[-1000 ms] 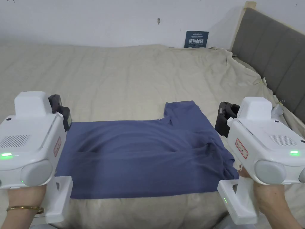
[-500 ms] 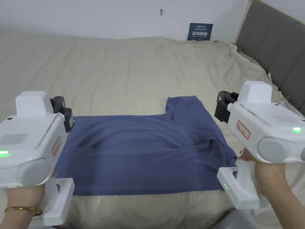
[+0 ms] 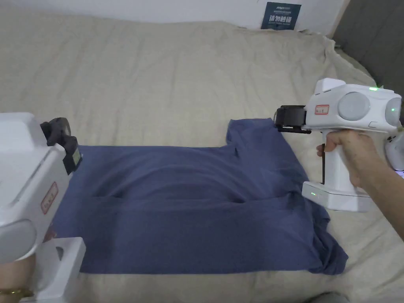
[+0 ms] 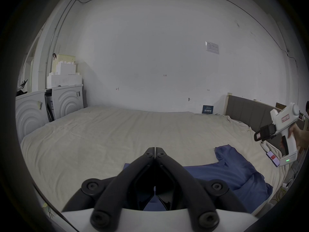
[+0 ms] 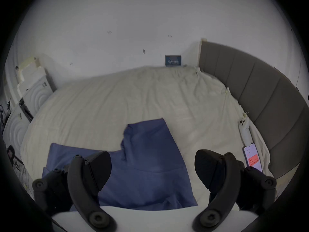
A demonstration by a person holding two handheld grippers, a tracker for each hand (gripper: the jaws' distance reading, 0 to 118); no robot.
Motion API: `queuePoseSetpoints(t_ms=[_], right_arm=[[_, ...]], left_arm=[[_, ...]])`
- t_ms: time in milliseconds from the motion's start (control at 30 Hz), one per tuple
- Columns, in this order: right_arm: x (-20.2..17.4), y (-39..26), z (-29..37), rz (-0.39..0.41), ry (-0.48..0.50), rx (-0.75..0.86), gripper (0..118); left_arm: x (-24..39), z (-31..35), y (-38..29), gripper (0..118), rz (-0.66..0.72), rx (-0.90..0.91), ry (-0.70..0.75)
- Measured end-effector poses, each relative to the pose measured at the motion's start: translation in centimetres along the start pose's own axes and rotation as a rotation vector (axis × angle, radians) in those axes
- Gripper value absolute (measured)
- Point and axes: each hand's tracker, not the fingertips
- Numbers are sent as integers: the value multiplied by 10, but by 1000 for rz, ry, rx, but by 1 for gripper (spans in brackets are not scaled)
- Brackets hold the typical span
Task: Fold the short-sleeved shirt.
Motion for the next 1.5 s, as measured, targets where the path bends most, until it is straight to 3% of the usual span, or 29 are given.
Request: queuePoseSetpoints(t_ms=[100,200,367,467,567,633,700,767,833,867,900,1000,1033,1167,1333,1500], right_arm=[[9,10,-47,-37,-1,-154,104],[18,15,-91,-69,-78,-302,104],[29,16,-141,-66,-132,-354,101],[32,12,-158,-95,-121,-361,91],[33,6,-172,-105,-133,-375,65],[32,2,-174,-87,-144,-389,61],[31,0,-170,-92,-130,-369,36],[30,3,-168,-91,-132,-360,1],[29,5,-164,-88,-135,-363,1],[29,7,-162,-68,-132,-361,1],[31,9,-159,-69,-132,-357,1],[32,12,-147,-70,-125,-332,1],[33,15,-145,-64,-120,-323,1],[31,19,-131,-55,-89,-300,1],[26,28,-123,-26,-81,-282,1],[27,27,-128,-27,-85,-292,1]], left_arm=[[0,-19,1,0,4,-15,8],[1,-38,2,0,10,-27,15],[1,-69,-1,0,21,-60,21],[1,-85,-7,0,37,-83,26],[1,-98,-14,0,41,-110,30],[1,-103,-17,0,39,-130,30],[0,-107,-20,0,38,-144,31],[-2,-113,-20,0,54,-173,31],[-9,-122,-16,2,86,-231,19],[-13,-127,-14,10,102,-259,3],[-19,-134,-10,29,117,-287,2],[-40,-161,4,104,196,-378,19],[-46,-171,9,111,193,-403,32],[-71,-209,21,113,144,-523,26],[-93,-262,3,111,73,-780,123],[-100,-292,-27,84,6,-888,173]])
